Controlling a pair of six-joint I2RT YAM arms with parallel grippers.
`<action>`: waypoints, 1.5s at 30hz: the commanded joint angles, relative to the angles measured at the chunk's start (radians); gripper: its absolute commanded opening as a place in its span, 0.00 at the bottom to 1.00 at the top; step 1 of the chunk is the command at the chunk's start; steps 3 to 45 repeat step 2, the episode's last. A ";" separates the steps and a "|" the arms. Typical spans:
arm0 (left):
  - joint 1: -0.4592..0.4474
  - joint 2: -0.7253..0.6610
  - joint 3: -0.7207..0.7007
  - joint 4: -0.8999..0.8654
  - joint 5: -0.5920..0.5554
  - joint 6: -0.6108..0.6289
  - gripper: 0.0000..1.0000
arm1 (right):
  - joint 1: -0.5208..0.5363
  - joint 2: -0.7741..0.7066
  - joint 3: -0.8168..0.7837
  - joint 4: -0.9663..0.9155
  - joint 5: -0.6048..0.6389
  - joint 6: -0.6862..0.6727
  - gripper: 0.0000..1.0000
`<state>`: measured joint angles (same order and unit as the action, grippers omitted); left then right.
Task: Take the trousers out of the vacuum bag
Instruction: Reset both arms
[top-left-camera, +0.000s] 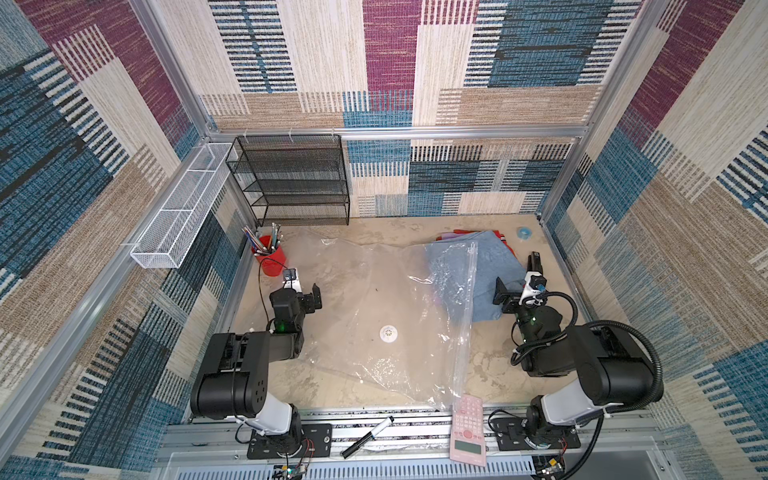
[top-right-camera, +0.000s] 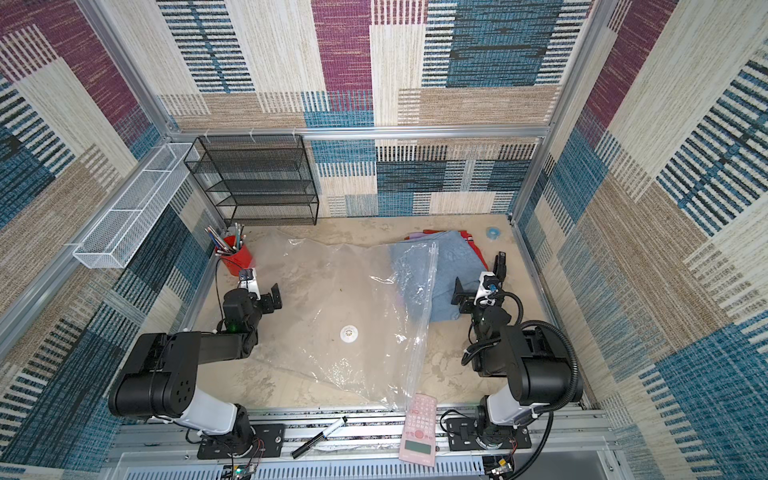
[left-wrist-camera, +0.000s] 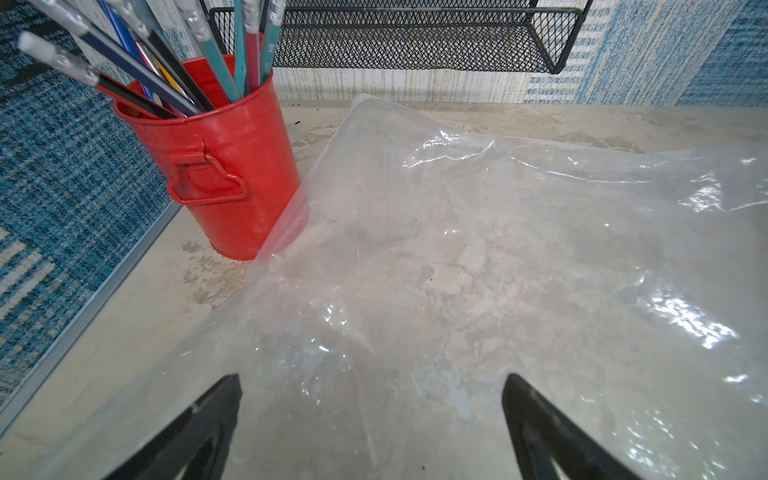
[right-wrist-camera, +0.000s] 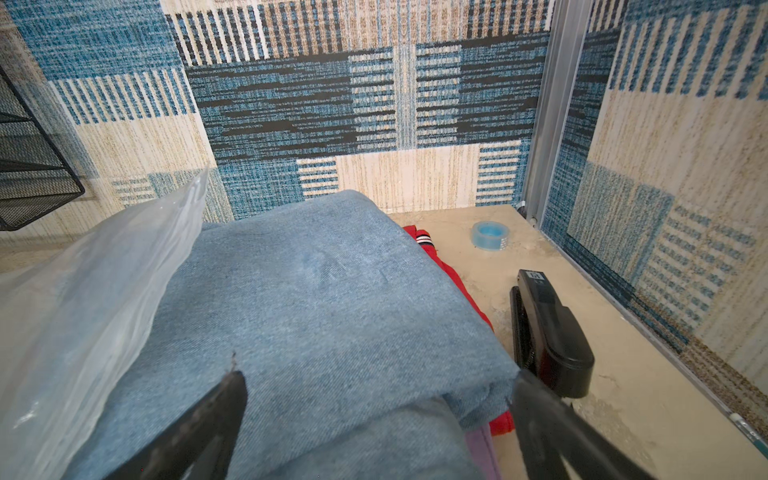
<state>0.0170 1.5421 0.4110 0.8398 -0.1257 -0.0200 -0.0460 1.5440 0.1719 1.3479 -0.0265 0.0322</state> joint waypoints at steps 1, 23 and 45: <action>-0.001 -0.006 -0.005 0.016 -0.005 -0.008 0.99 | 0.000 0.000 0.000 0.038 -0.003 -0.008 0.99; 0.000 -0.008 -0.013 0.027 -0.035 -0.023 0.99 | 0.000 -0.002 -0.001 0.038 -0.003 -0.008 0.99; 0.000 -0.008 -0.013 0.027 -0.035 -0.023 0.99 | 0.000 -0.002 -0.001 0.038 -0.003 -0.008 0.99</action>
